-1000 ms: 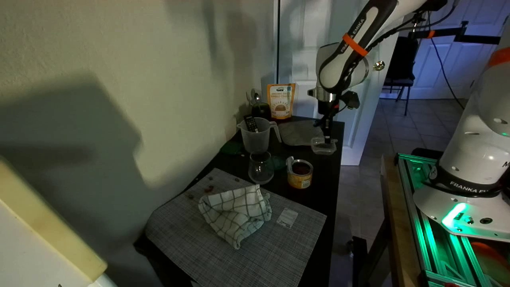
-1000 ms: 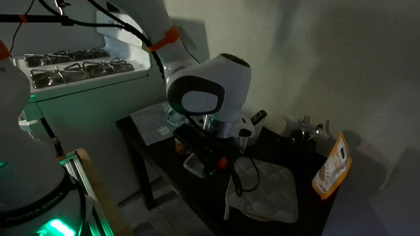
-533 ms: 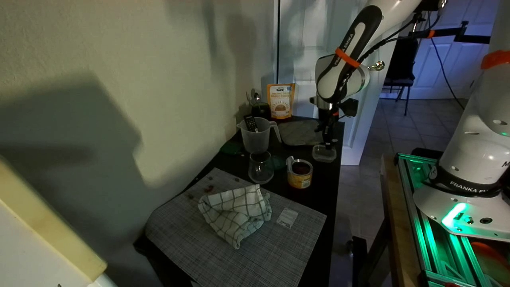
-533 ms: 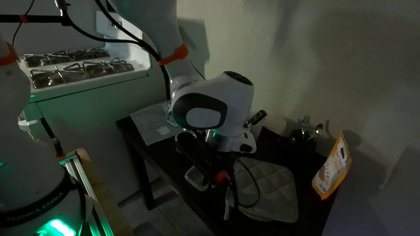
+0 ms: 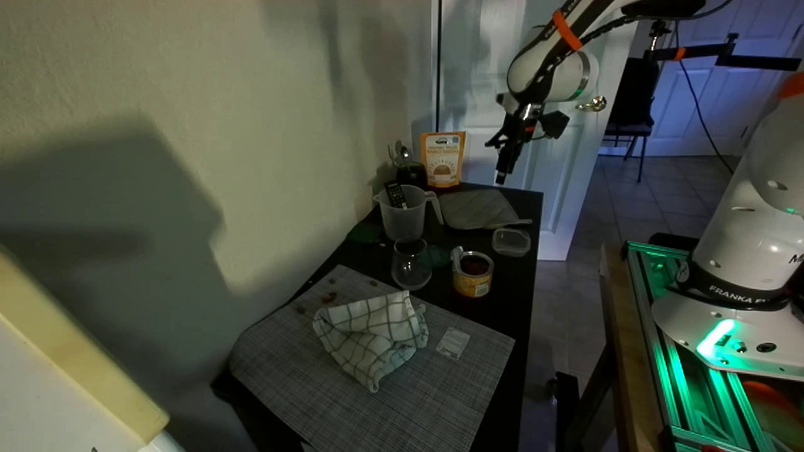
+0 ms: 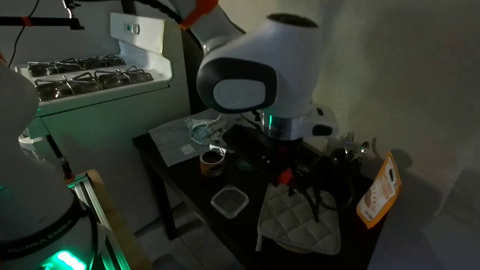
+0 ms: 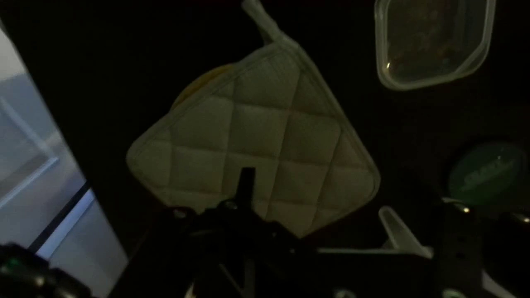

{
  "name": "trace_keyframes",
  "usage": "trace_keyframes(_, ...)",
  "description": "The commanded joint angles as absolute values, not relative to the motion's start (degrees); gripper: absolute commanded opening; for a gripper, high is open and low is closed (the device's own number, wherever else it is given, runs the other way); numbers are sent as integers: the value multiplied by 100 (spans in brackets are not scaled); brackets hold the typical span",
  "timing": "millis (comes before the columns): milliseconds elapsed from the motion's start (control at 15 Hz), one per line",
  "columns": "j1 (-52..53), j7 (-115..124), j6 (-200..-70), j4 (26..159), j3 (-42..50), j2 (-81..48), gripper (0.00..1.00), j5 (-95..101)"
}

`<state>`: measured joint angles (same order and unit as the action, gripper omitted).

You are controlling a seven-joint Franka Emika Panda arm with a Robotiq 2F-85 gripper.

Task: Remove the clear bowl from the clear jug and place it on the table then put the silver fork and spoon in the jug.

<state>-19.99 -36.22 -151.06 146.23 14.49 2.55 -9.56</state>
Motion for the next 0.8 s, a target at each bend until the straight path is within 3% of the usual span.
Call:
trace_keyframes(0,-1719,-3994,-15575,14280,1684,490,100,-1796)
trace_keyframes(467,-1667,-3871,-15432,14248,1789,503,100,-1552)
trace_keyframes(733,-1312,-5847,-15040,13483,1800,293,100,-3542)
